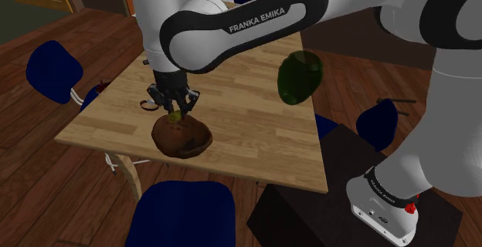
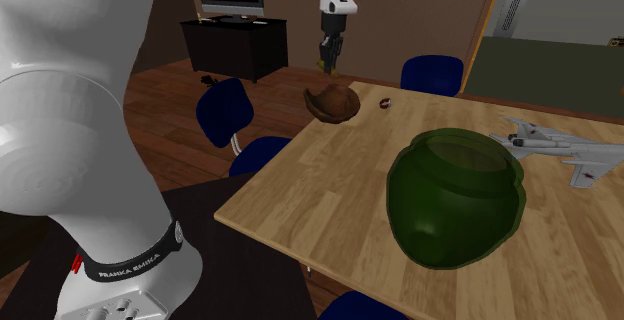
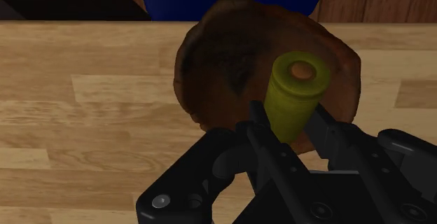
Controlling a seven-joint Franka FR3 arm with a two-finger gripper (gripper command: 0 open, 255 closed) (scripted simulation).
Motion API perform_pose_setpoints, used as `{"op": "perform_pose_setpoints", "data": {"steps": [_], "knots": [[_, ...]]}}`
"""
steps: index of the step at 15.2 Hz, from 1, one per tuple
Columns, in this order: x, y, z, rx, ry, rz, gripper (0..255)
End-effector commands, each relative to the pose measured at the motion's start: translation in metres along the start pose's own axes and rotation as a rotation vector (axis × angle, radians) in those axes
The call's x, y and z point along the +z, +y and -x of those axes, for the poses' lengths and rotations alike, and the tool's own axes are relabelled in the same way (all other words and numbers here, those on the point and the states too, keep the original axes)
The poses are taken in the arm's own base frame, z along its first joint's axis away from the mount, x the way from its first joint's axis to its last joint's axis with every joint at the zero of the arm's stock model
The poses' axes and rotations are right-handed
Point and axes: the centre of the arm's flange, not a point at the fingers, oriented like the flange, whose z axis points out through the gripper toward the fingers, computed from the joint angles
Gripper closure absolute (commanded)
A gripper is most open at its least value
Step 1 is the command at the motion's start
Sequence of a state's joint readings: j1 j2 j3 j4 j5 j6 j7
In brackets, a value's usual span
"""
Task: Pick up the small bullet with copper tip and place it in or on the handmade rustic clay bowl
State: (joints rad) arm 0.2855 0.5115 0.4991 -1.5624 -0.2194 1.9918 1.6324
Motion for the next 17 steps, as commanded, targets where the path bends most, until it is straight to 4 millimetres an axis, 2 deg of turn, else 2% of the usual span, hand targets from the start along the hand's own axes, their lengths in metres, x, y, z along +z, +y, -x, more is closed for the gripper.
{"op": "perform_pose_setpoints", "data": {"steps": [1, 13, 17], "knots": [[0.010, -0.008, 0.002, 0.002, 0.001, 0.000, 255], [0.075, -0.009, -0.001, 0.002, 0.001, 0.000, 255], [0.075, -0.009, -0.001, 0.002, 0.001, 0.000, 255]]}}
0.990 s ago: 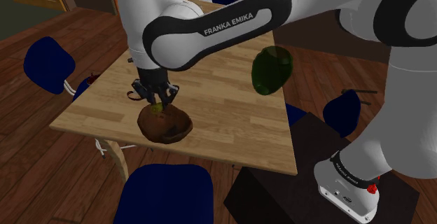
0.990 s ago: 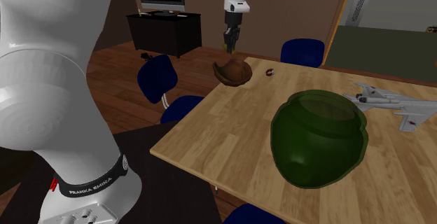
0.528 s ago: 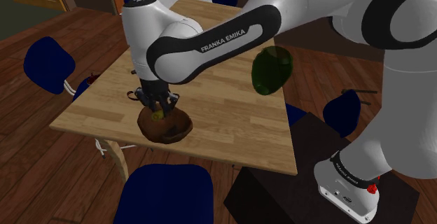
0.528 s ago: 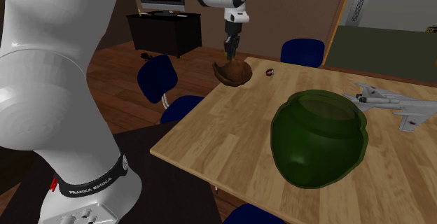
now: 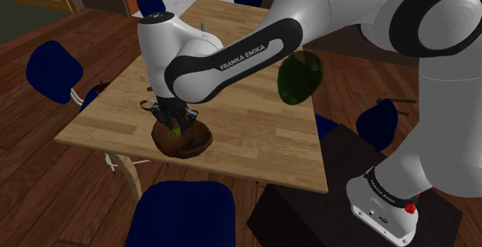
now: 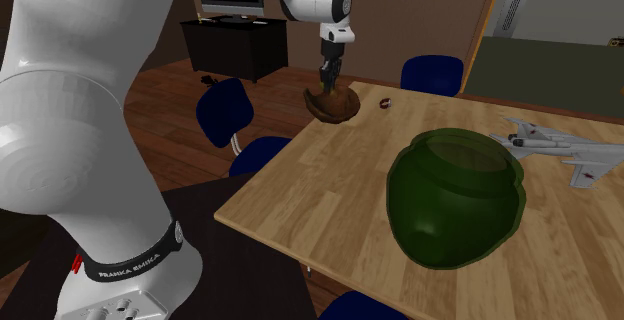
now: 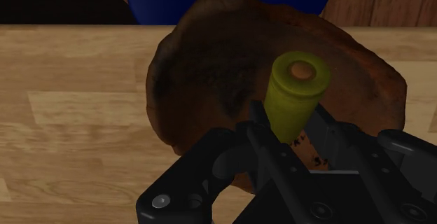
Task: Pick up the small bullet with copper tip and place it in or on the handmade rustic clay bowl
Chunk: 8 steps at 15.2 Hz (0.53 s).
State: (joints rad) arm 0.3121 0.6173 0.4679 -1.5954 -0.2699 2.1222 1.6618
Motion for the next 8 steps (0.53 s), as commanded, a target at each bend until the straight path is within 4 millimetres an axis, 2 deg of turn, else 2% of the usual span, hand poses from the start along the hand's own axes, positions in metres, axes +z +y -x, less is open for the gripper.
{"op": "perform_pose_setpoints", "data": {"steps": [1, 4, 5, 8], "knots": [[0.0003, -0.0001, -0.0001, 0.000, 0.000, 0.000, 255], [0.0003, -0.0001, -0.0001, 0.000, 0.000, 0.000, 255], [0.0003, -0.0001, -0.0001, 0.000, 0.000, 0.000, 0], [0.0003, -0.0001, -0.0001, 0.000, 0.000, 0.000, 0]]}}
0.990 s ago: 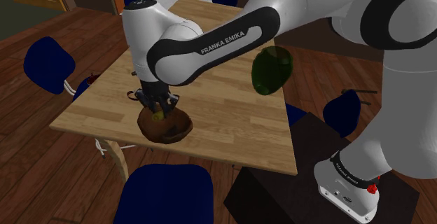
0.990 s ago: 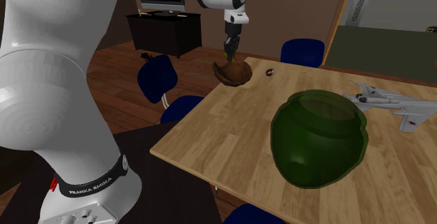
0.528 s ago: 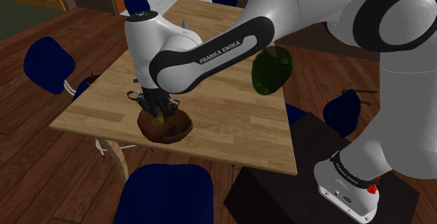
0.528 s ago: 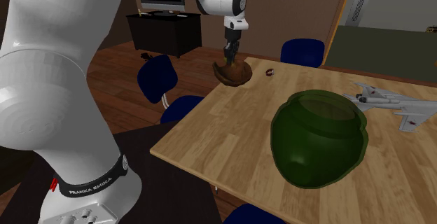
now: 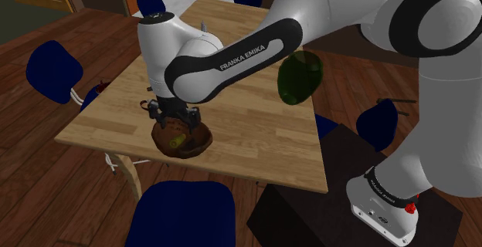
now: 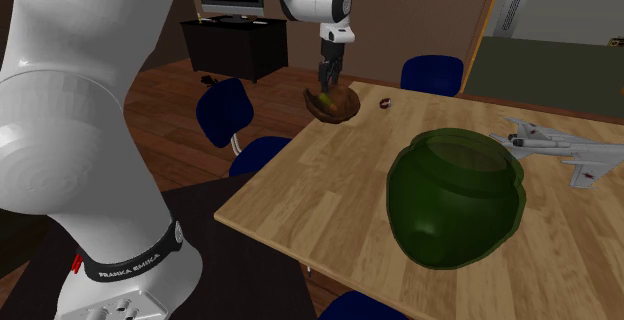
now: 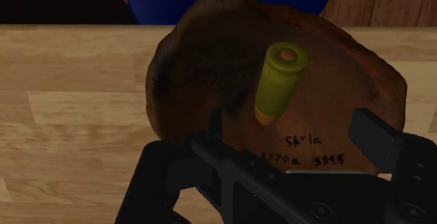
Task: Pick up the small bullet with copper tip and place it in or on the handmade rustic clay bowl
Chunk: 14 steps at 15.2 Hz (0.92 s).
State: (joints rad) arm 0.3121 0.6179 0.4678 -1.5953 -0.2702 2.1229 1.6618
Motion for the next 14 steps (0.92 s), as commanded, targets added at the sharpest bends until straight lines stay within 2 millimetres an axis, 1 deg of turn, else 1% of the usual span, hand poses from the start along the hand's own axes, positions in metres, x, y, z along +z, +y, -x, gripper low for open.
{"op": "perform_pose_setpoints", "data": {"steps": [1, 2, 5, 6, 14], "knots": [[0.000, 0.000, 0.000, 0.000, 0.000, 0.000, 0], [0.000, 0.000, 0.000, 0.000, 0.000, 0.000, 0], [-0.040, 0.000, 0.000, 0.000, 0.000, 0.000, 0], [-0.050, 0.000, 0.000, 0.000, 0.000, 0.000, 0], [-0.050, 0.000, 0.000, 0.000, 0.000, 0.000, 0]]}}
